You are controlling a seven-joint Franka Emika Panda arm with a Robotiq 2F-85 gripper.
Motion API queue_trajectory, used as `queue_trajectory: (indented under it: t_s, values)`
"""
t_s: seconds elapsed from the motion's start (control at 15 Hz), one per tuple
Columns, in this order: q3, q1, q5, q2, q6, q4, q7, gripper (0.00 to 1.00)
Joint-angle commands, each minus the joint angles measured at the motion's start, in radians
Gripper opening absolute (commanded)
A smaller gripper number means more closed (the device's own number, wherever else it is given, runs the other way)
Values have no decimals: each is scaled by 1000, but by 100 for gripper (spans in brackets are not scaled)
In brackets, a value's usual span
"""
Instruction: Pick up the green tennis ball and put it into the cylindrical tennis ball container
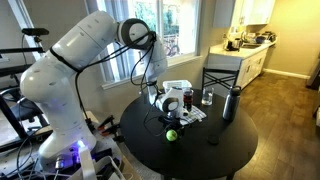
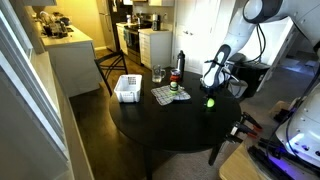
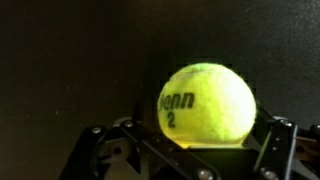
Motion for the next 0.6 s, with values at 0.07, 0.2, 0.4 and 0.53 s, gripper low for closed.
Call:
queue_trajectory:
  t_s: [0.07, 0.2, 0.4, 0.53]
  values:
    - [-3, 0, -22, -42, 53, -45, -39, 60]
    - [-1, -1, -22, -43, 55, -45, -47, 47]
    - [1, -2, -22, -45, 53, -45, -50, 27]
    - [1, -1, -22, -45, 52, -44, -51, 13]
